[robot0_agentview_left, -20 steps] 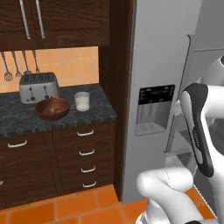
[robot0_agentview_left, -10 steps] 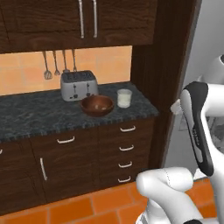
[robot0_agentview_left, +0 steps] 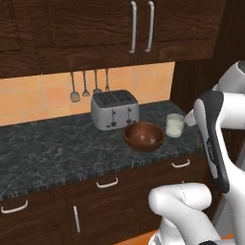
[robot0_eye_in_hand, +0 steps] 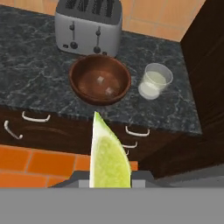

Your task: Grab a lemon wedge from the fridge and one ice cube from the ice bowl, and put them in the glass of lemonade.

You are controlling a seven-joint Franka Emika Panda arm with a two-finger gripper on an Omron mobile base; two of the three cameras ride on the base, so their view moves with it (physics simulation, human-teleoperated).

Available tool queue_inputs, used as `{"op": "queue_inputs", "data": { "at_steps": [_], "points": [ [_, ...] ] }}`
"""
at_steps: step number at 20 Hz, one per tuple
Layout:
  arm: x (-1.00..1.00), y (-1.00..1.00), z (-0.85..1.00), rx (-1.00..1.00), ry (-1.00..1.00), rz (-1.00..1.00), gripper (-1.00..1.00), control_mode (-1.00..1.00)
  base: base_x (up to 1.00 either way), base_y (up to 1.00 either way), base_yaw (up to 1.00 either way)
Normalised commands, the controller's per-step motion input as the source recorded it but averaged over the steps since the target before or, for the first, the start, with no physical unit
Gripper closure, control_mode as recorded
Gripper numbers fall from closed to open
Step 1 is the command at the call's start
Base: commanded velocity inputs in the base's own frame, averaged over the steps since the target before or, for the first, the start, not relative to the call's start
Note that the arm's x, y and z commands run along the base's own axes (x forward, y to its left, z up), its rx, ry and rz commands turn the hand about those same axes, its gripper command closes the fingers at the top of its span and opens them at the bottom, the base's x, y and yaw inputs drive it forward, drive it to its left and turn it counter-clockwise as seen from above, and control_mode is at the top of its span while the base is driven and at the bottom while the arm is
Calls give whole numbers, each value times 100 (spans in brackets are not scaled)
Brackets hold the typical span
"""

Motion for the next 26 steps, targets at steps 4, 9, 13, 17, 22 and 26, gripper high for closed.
{"op": "queue_inputs", "data": {
  "at_steps": [4,9,13,17,22,26],
  "points": [
    [0,0,0,0,0,0,100,100,68,-16,0],
    [0,0,0,0,0,0,100,100,22,-9,-1],
    [0,0,0,0,0,0,100,100,37,-6,0],
    [0,0,0,0,0,0,100,100,82,-6,0],
    [5,-25,-46,0,13,-1,100,-100,17,-11,0],
    [22,-40,-100,0,35,-2,100,-100,0,0,0]
  ]
}}
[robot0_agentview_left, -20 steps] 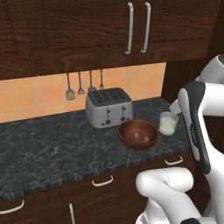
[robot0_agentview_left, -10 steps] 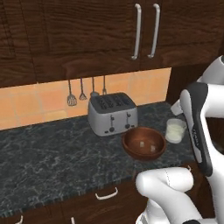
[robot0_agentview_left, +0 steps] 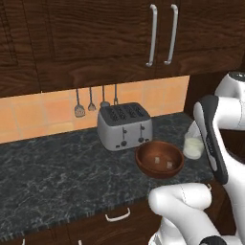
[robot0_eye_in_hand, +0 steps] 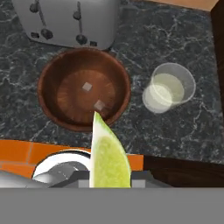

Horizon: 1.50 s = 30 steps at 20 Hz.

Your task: Grab a lemon wedge from the fridge and one ice cube from the ice bowl, and put them in the glass of lemonade.

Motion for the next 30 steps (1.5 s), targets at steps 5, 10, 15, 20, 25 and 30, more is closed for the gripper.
{"op": "queue_inputs", "data": {
  "at_steps": [5,10,15,20,25,30],
  "points": [
    [44,-43,-97,3,38,-1,100,-100,0,0,0],
    [61,-45,-58,10,5,-3,100,-100,0,0,0],
    [94,-12,-19,6,4,-12,100,-100,0,0,0],
    [51,0,-5,0,-1,-2,100,-100,0,0,0],
    [44,-1,-8,0,-8,0,100,-100,0,0,0],
    [17,-4,-10,0,-6,0,100,-100,0,0,0]
  ]
}}
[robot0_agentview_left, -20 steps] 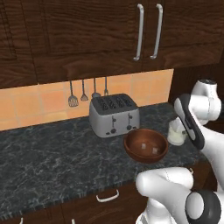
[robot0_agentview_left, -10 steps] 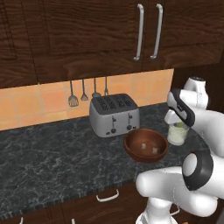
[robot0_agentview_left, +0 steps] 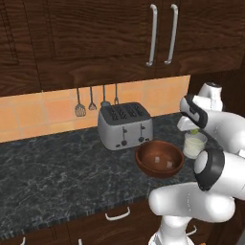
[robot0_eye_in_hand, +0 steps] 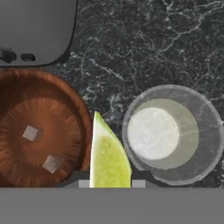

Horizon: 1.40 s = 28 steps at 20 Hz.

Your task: Grab a lemon wedge from the fridge and one ice cube from the ice bowl, and put them in the glass of lemonade.

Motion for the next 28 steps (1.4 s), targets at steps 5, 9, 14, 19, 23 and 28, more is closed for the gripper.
{"op": "queue_inputs", "data": {
  "at_steps": [5,9,14,19,23,28],
  "points": [
    [0,-31,-1,0,-11,0,100,-100,0,0,0],
    [14,-19,0,0,-1,0,100,-100,0,0,0],
    [42,-16,0,0,0,0,100,-100,0,0,0],
    [11,-21,-2,0,0,0,100,-100,0,0,0],
    [3,-17,-16,0,0,0,100,-100,0,0,0],
    [4,-2,0,0,-1,0,100,-100,0,0,0]
  ]
}}
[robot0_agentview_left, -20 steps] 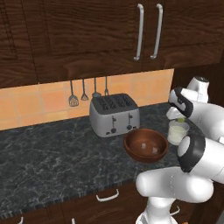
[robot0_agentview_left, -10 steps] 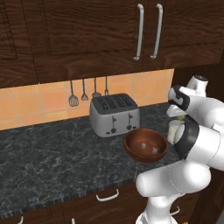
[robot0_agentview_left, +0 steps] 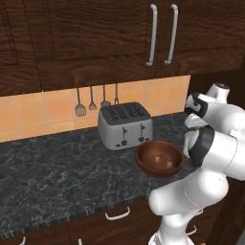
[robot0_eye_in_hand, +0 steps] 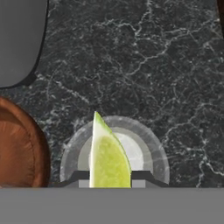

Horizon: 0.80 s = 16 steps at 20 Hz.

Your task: Grab a lemon wedge from the fridge and one ice cube from the ice bowl, and put them in the glass of lemonade.

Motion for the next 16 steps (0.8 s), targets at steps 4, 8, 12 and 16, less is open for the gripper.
{"op": "queue_inputs", "data": {
  "at_steps": [4,8,12,16],
  "points": [
    [14,0,0,0,0,0,100,-100,0,0,0],
    [0,0,-6,0,0,0,100,-100,0,0,0],
    [0,1,-31,0,2,0,100,-100,0,0,0],
    [0,0,-4,0,1,0,-100,-100,0,0,0]
  ]
}}
